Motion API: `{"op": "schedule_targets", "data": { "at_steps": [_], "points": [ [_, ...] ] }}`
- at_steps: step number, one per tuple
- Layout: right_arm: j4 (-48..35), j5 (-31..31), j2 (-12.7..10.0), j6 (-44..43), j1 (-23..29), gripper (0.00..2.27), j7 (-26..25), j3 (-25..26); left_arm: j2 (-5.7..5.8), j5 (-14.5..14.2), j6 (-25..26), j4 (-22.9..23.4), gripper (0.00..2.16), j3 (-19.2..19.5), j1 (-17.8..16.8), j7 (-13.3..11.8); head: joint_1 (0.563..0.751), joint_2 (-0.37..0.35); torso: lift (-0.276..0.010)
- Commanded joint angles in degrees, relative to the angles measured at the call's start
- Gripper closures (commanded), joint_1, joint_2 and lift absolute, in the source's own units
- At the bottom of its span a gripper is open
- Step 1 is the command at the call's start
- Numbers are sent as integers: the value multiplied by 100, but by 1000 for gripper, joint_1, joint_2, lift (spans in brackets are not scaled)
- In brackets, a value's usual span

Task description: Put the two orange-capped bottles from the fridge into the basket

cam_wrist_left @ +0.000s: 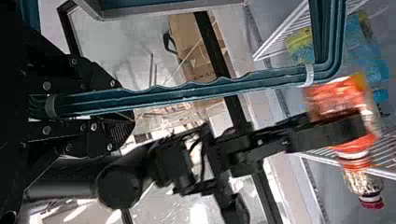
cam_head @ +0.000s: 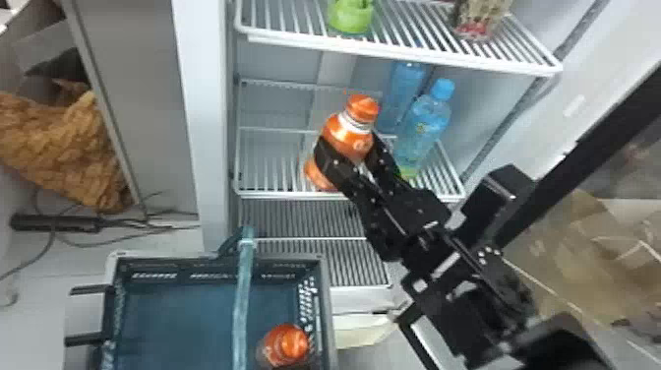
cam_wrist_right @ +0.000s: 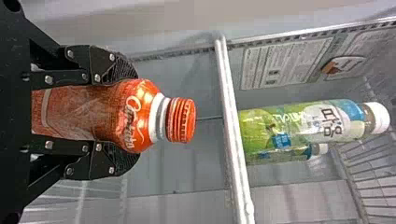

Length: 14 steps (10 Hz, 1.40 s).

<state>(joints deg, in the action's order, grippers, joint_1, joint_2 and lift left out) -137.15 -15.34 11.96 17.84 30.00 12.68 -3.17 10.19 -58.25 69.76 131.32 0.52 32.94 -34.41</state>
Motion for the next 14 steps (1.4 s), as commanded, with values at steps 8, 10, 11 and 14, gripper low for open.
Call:
{"op": "schedule_targets", "data": {
  "at_steps": [8, 10, 11, 14],
  "points": [
    [-2295, -728, 17, 5529, 557, 881, 789, 603, 9, -2, -43, -5, 1200, 5, -18, -22, 695, -267, -235],
    [-1958, -968, 122, 5880, 262, 881, 789, 420, 27, 9, -43, -5, 1200, -18, -46, -22, 695, -275, -235],
    [-1620, -1139, 131, 5824, 121, 881, 806, 340, 36, 21, -43, -5, 1200, -29, -60, -22, 695, -265, -235],
    [-762, -1425, 175, 5191, -230, 734, 1026, 9, 36, 32, -43, -5, 1200, -29, -74, -22, 695, -190, -235]
  ]
}}
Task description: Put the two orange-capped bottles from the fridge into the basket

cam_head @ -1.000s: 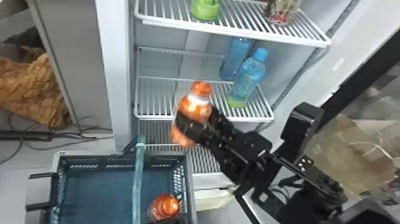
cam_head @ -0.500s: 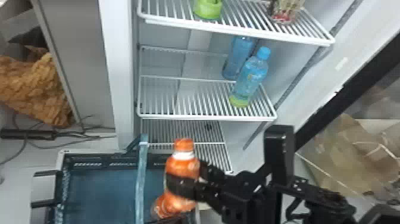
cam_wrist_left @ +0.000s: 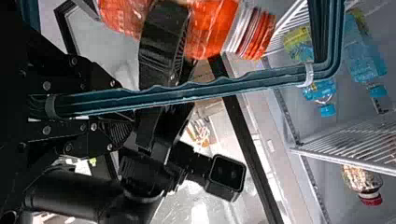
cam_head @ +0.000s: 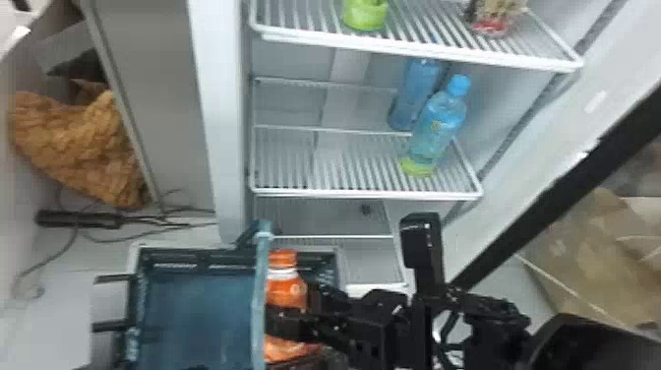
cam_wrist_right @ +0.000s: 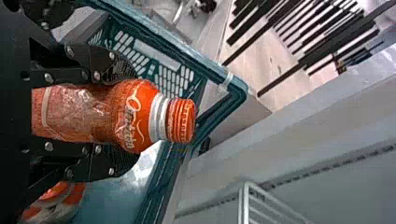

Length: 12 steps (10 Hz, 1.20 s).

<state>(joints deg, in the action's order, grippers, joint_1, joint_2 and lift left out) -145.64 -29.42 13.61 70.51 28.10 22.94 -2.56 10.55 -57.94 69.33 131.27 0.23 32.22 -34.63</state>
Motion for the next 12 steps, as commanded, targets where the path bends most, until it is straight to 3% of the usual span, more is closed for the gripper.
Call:
{"op": "schedule_targets", "data": {
  "at_steps": [1, 3, 6, 8, 12],
  "points": [
    [171, -51, 19, -132, -40, 430, 18, -41, 0, 1, 0, 0, 1200, 0, -2, 0, 695, -163, -235],
    [185, -28, 37, -146, -40, 71, 44, 5, -9, 1, 0, 0, 1200, 11, 12, 0, 695, -153, -235],
    [-68, 417, -25, -793, 199, 99, 44, 130, -18, -10, 0, 0, 1200, 23, 40, 0, 695, -169, -235],
    [-96, 714, -227, -2312, 649, 102, -105, 393, -18, -10, 0, 0, 1200, 23, 40, 0, 695, -199, -235],
    [2, 806, -341, -5982, 1788, 105, -1362, 313, -26, -10, 28, 0, 1200, 34, 55, 0, 695, -305, -235]
  ]
}}
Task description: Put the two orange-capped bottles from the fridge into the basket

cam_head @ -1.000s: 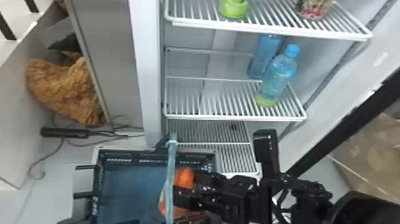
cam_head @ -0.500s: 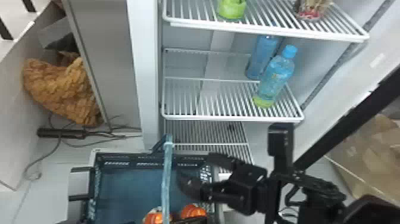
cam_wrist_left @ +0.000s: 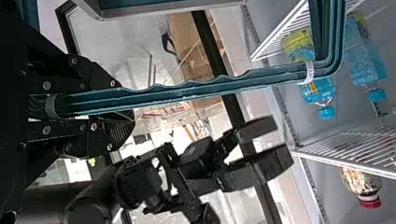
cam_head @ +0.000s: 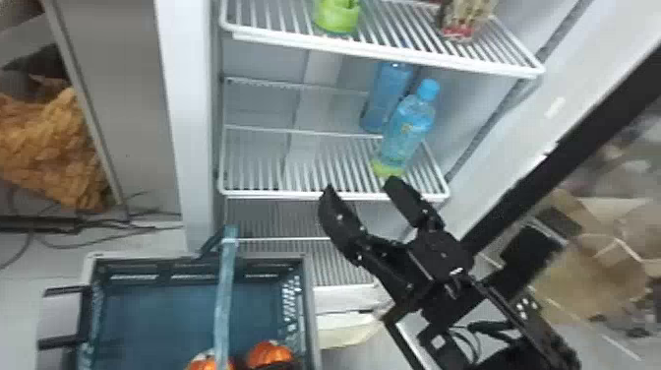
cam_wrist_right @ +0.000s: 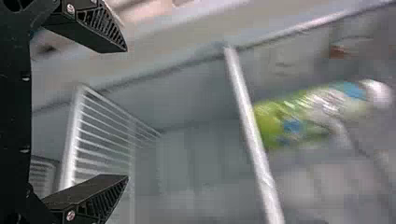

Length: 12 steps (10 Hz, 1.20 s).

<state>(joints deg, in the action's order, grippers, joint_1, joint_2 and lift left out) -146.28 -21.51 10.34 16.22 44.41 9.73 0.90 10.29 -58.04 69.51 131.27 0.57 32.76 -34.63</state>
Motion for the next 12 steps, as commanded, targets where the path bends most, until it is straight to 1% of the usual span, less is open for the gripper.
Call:
{"op": "schedule_targets", "data": {
  "at_steps": [1, 2, 3, 4, 6, 9, 12],
  "points": [
    [306, 266, -67, -1411, 283, 104, -314, -33, 0, 11, 24, 0, 1200, 0, 0, 0, 695, -343, -235],
    [854, 517, -128, -2100, 199, 105, -358, 58, 8, 45, 52, 0, 1200, -23, -28, 8, 695, -350, -235],
    [1361, 734, -155, -2578, 86, 104, -358, 127, 26, 57, 52, 0, 1200, -46, -56, 8, 695, -350, -235],
    [1543, 928, -163, -2705, 58, 104, -358, 172, 35, 57, 52, 0, 1200, -69, -70, 8, 695, -350, -235],
    [1586, 928, -163, -2733, 30, 105, -358, 161, 44, 57, 24, 0, 1200, -80, -70, 8, 695, -350, -235],
    [1614, 905, -190, -2733, 30, 105, -358, 184, 17, 45, -4, 0, 1200, -46, -42, 8, 695, -350, -235],
    [1600, 905, -207, -2733, 44, 105, -358, 207, 17, 34, -4, 0, 1200, -46, -42, 8, 695, -350, -235]
  ]
}}
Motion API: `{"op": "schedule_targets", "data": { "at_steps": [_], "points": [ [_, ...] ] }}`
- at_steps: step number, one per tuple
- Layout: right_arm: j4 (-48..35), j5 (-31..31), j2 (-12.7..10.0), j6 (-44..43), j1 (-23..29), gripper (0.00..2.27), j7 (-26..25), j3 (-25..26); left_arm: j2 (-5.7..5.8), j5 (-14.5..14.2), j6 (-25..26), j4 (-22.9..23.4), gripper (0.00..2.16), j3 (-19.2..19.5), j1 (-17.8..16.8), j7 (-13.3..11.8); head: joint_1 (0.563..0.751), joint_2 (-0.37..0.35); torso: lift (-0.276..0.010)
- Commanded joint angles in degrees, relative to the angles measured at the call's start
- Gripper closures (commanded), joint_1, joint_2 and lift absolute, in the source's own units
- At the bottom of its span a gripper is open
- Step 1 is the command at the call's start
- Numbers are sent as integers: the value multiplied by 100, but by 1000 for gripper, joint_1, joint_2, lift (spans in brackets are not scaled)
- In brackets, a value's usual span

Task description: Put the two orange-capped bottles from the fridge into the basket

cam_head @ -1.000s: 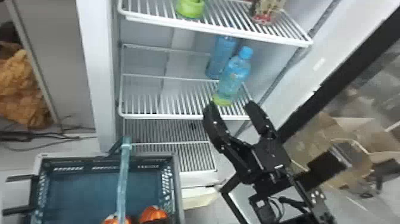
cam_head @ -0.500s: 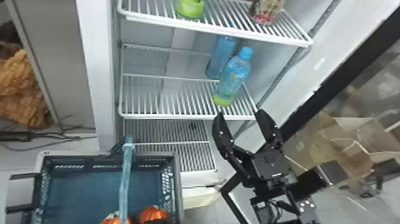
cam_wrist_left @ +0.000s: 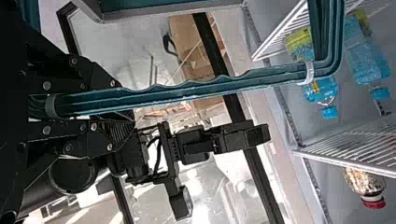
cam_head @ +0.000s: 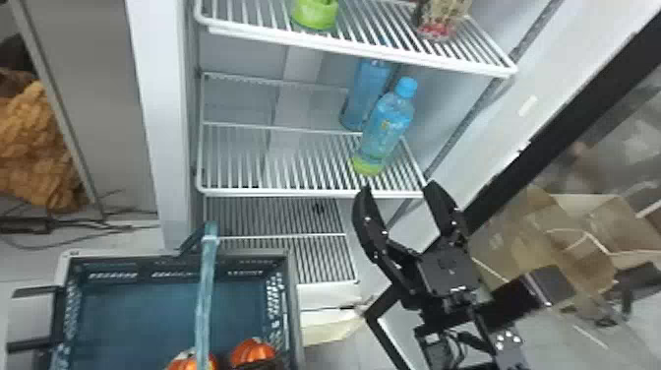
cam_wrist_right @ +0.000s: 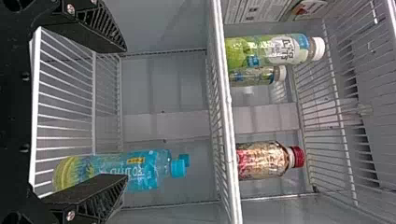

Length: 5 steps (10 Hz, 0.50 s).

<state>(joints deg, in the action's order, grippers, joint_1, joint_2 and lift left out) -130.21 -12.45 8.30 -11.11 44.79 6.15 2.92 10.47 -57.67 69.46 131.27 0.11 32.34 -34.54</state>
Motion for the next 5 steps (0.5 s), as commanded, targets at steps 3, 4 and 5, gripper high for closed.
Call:
{"op": "schedule_targets", "data": {
  "at_steps": [3, 4, 5],
  "points": [
    [-8, 11, -4, 0, 6, 107, 0, 5, -2, -14, 0, 0, 1200, 12, 14, 0, 695, -350, -235],
    [-36, 46, -4, 0, 6, 104, 0, 17, -2, -14, 0, 0, 1200, 12, 14, 0, 695, -350, -235],
    [-50, 69, -4, 0, 6, 104, 0, 17, -2, -26, 0, 0, 1200, 12, 14, 0, 695, -350, -235]
  ]
}}
